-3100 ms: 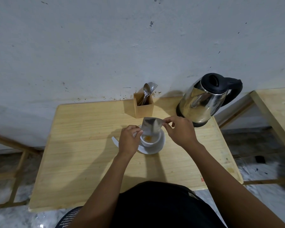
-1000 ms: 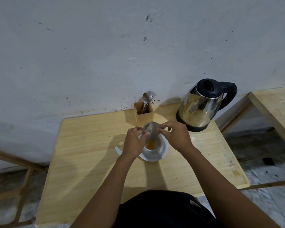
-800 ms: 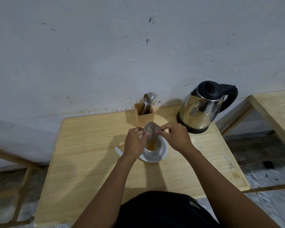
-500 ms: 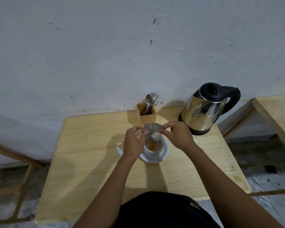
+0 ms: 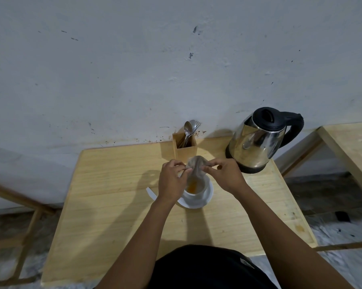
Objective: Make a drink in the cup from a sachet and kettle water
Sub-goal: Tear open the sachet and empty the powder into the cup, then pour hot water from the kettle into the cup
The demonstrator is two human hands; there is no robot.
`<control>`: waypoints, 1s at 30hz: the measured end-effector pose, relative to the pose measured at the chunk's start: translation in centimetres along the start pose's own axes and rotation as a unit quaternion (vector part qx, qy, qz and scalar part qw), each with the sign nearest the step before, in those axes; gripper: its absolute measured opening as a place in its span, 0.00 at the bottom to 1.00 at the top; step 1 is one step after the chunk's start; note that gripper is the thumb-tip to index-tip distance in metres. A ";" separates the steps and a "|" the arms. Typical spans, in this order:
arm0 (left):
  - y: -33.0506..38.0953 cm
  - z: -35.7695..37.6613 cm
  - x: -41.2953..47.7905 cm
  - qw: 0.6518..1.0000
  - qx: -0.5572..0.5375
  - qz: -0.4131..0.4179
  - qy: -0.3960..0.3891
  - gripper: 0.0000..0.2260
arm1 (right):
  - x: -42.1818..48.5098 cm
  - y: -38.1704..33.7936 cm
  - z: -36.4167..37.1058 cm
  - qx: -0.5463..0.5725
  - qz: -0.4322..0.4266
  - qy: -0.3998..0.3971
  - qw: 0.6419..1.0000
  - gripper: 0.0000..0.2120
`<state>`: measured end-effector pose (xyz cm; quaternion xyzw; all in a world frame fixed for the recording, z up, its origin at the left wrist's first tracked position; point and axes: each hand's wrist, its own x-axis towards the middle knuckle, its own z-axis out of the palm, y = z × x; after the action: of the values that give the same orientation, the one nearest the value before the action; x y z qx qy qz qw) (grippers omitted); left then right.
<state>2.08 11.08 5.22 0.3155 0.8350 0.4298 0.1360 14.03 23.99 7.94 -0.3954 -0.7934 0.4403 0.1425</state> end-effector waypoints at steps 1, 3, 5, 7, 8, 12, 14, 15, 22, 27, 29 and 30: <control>0.0 0.0 0.0 1.000 0.000 -0.003 -0.001 0.10 | 0.0 0.1 0.0 0.007 0.003 -0.002 1.000 0.06; -0.2 0.0 0.0 1.000 0.001 -0.003 -0.005 0.10 | -0.3 0.3 0.2 0.011 0.011 0.007 1.000 0.05; -0.3 0.1 -0.1 1.000 0.003 -0.002 -0.006 0.10 | -0.6 0.4 0.3 0.025 0.007 -0.015 1.000 0.04; -0.4 0.1 -0.1 1.000 -0.006 -0.004 -0.012 0.10 | -0.8 0.3 0.2 0.003 0.005 0.008 1.000 0.05; -0.4 0.1 -0.1 1.000 -0.014 -0.008 -0.020 0.10 | -0.8 0.3 0.0 -0.010 0.003 0.025 1.000 0.06; -0.7 -0.7 -0.3 0.997 -0.054 -0.045 -0.029 0.11 | -1.5 0.4 -0.3 -0.018 -0.043 0.026 0.999 0.03; -0.7 -2.0 -0.6 0.992 -0.083 -0.096 -0.011 0.11 | -2.1 0.8 -0.2 -0.045 -0.091 0.058 0.993 0.02; -0.7 -2.7 -0.7 0.986 -0.096 -0.133 -0.011 0.13 | -2.4 1.1 -0.1 -0.055 -0.124 0.075 0.988 0.03; -0.7 -5.1 -1.9 0.917 -0.255 -0.259 -0.165 0.16 | -3.8 1.7 2.2 -0.122 -0.378 0.146 0.906 0.04; -2.5 -5.5 -3.2 0.934 -0.240 -0.246 -0.094 0.11 | -4.1 2.1 3.6 -0.168 -0.310 0.080 0.932 0.13; -3.9 -5.7 -3.8 0.943 -0.207 -0.254 -0.053 0.13 | -3.9 2.5 3.8 -0.156 -0.204 0.029 0.966 0.20; -4.6 -5.7 -4.1 0.947 -0.191 -0.257 -0.030 0.14 | -3.7 2.6 3.9 -0.142 -0.150 0.004 0.978 0.24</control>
<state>0.52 2.84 4.75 0.0707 0.7855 0.5219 0.3250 15.47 19.70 4.01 -0.2899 -0.8976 0.2950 0.1522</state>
